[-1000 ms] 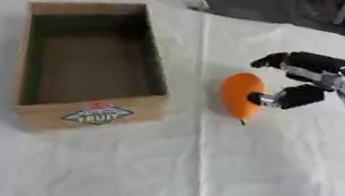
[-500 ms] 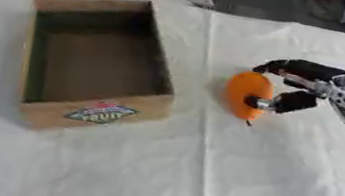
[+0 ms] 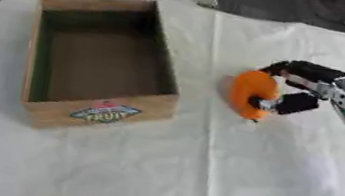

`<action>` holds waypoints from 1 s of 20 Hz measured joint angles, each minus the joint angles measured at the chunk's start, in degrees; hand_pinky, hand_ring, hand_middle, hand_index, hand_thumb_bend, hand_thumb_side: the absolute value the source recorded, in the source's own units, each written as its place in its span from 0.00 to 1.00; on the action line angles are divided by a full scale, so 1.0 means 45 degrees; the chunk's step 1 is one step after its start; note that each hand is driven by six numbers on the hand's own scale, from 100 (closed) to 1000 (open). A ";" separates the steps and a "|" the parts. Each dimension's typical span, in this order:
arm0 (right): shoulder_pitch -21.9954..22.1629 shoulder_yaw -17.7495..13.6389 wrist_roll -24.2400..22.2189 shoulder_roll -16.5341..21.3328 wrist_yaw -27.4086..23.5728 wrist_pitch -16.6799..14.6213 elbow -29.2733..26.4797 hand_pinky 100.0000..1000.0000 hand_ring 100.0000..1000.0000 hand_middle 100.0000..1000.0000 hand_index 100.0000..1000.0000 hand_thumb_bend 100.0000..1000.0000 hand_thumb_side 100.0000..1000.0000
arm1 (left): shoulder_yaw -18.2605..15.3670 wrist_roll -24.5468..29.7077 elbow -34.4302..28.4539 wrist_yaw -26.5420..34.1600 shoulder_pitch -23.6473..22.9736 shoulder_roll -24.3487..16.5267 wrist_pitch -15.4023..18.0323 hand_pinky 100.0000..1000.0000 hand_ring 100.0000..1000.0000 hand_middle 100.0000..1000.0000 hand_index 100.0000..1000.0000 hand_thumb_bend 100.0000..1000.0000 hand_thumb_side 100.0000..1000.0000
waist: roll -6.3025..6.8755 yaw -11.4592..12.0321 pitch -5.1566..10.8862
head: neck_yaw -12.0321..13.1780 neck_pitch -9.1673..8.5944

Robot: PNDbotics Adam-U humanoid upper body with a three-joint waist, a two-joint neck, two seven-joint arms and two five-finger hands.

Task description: Pick up objects on the table and place them in the box.

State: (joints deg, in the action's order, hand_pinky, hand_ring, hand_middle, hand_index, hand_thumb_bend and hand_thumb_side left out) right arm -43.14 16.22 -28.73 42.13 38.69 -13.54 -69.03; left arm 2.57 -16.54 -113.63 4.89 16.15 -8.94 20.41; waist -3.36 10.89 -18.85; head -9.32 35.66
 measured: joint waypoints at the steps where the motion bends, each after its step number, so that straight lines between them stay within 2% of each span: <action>1: 0.0041 -0.0001 0.0038 0.0001 -0.0158 0.0036 -0.0068 0.88 0.88 0.62 0.89 0.14 0.67 | 0.0000 0.0006 0.0000 -0.0001 0.0000 0.0001 -0.0007 0.34 0.46 0.59 0.66 0.00 0.97 | -0.0005 0.0000 -0.0002 | 0.0029 0.0002; 3: 0.0122 0.0009 0.0056 0.0002 -0.0481 0.0150 -0.0171 0.88 0.87 0.58 0.86 0.04 0.56 | 0.0001 0.0009 0.0000 -0.0005 0.0000 0.0035 -0.0015 0.34 0.46 0.59 0.66 0.00 0.97 | -0.0019 0.0001 -0.0006 | 0.0089 0.0004; 5: 0.0186 0.0011 0.0022 0.0002 -0.0809 0.0309 -0.0266 0.87 0.86 0.56 0.83 0.00 0.52 | 0.0001 0.0005 0.0000 -0.0008 0.0000 0.0045 -0.0024 0.34 0.46 0.59 0.66 0.00 0.97 | -0.0026 0.0001 -0.0011 | 0.0138 0.0008; 8: 0.0203 0.0011 -0.0042 0.0003 -0.1335 0.0587 -0.0430 0.86 0.84 0.50 0.78 0.00 0.48 | 0.0001 -0.0005 0.0000 -0.0032 0.0000 0.0057 -0.0039 0.34 0.46 0.59 0.66 0.00 0.97 | -0.0026 0.0001 -0.0031 | 0.0197 0.0017; 10: 0.0237 -0.0002 -0.0012 0.0003 -0.1616 0.0769 -0.0568 0.85 0.82 0.44 0.72 0.00 0.41 | 0.0001 -0.0007 0.0000 -0.0042 0.0000 0.0087 -0.0048 0.34 0.46 0.59 0.66 0.00 0.97 | -0.0028 0.0001 -0.0032 | 0.0236 0.0019; 13: 0.0254 -0.0066 0.0192 0.0004 -0.2019 0.1036 -0.0697 0.83 0.80 0.37 0.67 0.00 0.24 | 0.0001 0.0000 0.0000 -0.0051 0.0000 0.0089 -0.0075 0.34 0.46 0.59 0.66 0.00 0.97 | -0.0030 0.0002 -0.0034 | 0.0248 0.0022; 14: 0.0259 -0.0069 0.0289 0.0004 -0.2136 0.1123 -0.0732 0.83 0.79 0.36 0.66 0.00 0.15 | 0.0001 -0.0002 0.0000 -0.0056 0.0000 0.0089 -0.0088 0.34 0.46 0.59 0.66 0.00 0.97 | -0.0030 0.0002 -0.0035 | 0.0248 0.0023; 15: 0.0268 -0.0073 0.0382 0.0004 -0.2267 0.1209 -0.0774 0.82 0.79 0.35 0.66 0.00 0.13 | 0.0001 -0.0004 0.0000 -0.0058 0.0000 0.0089 -0.0095 0.34 0.46 0.59 0.66 0.00 0.97 | -0.0029 0.0003 -0.0035 | 0.0248 0.0027; 16: 0.0281 -0.0086 0.0459 0.0004 -0.2423 0.1284 -0.0835 0.82 0.78 0.35 0.66 0.00 0.03 | 0.0001 -0.0005 0.0000 -0.0060 0.0000 0.0089 -0.0098 0.34 0.46 0.59 0.66 0.00 0.97 | -0.0027 0.0003 -0.0035 | 0.0248 0.0045; 20: 0.0276 -0.0238 0.0625 0.0003 -0.3086 0.1597 -0.1204 0.80 0.76 0.32 0.64 0.00 0.05 | 0.0001 0.0000 0.0000 -0.0062 0.0000 0.0089 -0.0111 0.34 0.46 0.59 0.66 0.00 0.96 | -0.0017 0.0004 -0.0035 | 0.0248 0.0112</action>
State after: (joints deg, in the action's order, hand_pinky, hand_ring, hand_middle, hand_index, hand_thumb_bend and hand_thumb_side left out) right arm -41.90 15.15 -25.92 42.14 24.80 -6.35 -74.45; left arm 2.58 -16.53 -113.63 4.61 16.16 -8.54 19.91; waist -3.44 10.91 -19.01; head -8.21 36.17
